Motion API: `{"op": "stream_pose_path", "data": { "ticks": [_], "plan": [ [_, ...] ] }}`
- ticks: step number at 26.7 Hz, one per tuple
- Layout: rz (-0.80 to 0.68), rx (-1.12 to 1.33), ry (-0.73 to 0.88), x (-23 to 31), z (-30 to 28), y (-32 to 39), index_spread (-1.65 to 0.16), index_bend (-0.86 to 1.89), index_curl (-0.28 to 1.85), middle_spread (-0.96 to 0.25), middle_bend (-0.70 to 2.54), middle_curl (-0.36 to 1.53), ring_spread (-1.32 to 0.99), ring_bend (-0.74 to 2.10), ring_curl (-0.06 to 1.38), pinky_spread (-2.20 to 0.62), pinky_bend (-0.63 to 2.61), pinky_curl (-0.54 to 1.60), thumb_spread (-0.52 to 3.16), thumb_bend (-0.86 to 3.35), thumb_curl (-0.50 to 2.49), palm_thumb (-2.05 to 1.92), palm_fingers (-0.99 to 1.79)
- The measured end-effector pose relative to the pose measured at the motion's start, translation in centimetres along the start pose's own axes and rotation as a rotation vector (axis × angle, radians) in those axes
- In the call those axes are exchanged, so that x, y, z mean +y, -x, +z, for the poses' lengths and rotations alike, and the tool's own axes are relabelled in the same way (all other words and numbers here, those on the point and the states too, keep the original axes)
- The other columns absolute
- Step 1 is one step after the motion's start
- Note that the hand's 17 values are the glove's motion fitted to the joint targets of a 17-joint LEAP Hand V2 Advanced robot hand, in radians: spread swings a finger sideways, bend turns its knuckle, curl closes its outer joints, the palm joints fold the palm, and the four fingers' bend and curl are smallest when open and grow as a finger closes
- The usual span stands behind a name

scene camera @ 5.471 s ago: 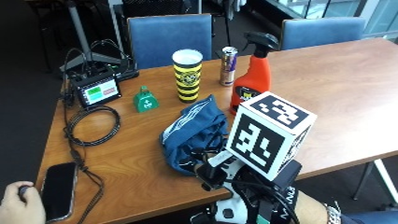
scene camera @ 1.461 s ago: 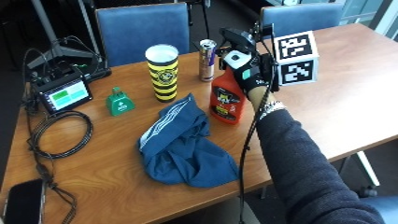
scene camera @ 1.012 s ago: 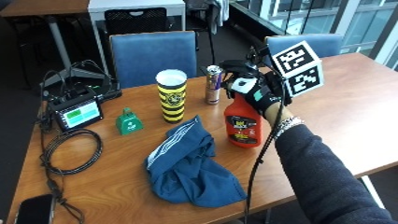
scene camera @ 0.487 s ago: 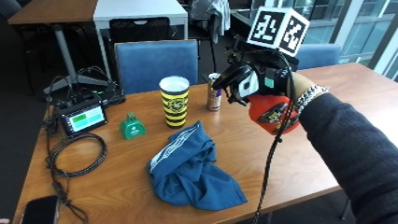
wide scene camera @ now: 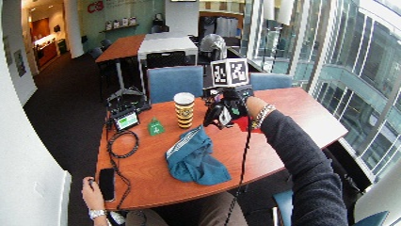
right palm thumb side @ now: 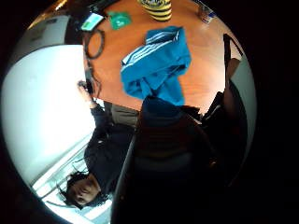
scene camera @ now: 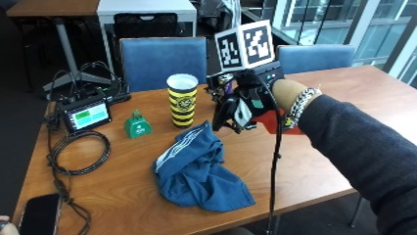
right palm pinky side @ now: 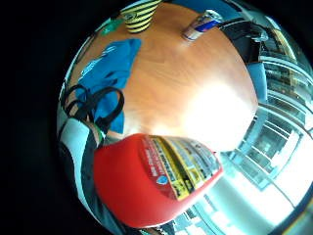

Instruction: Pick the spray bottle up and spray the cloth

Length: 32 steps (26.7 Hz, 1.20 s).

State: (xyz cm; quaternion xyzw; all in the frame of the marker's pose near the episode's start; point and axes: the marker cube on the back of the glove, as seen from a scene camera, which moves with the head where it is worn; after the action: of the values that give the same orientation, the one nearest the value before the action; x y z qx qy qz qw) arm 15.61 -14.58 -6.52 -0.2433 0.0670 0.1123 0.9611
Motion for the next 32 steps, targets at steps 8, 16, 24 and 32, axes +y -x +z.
{"op": "stream_pose_path", "data": {
  "ticks": [8,16,24,32],
  "plan": [
    [0.071,0.221,0.133,-1.7,5.0,1.8,-0.3,0.19,0.55,-0.2,0.64,0.52,-0.23,0.66,0.47,-0.33,0.43,0.4,0.26,-0.04,0.72,1.02,1.35],
    [0.111,0.34,0.177,-3.2,8.2,2.9,-0.3,0.2,0.56,-0.21,0.64,0.52,-0.24,0.66,0.47,-0.33,0.42,0.4,0.26,-0.04,0.73,1.01,1.35],
    [0.124,0.317,0.169,-2.8,8.4,2.1,-0.3,0.19,0.57,-0.21,0.64,0.52,-0.24,0.65,0.47,-0.33,0.41,0.4,0.26,-0.04,0.73,1.01,1.35],
    [0.052,0.112,0.011,-0.7,3.7,2.1,-0.3,0.19,0.58,-0.21,0.64,0.52,-0.25,0.64,0.46,-0.33,0.39,0.39,0.26,-0.04,0.73,1.0,1.35]
  ]
}}
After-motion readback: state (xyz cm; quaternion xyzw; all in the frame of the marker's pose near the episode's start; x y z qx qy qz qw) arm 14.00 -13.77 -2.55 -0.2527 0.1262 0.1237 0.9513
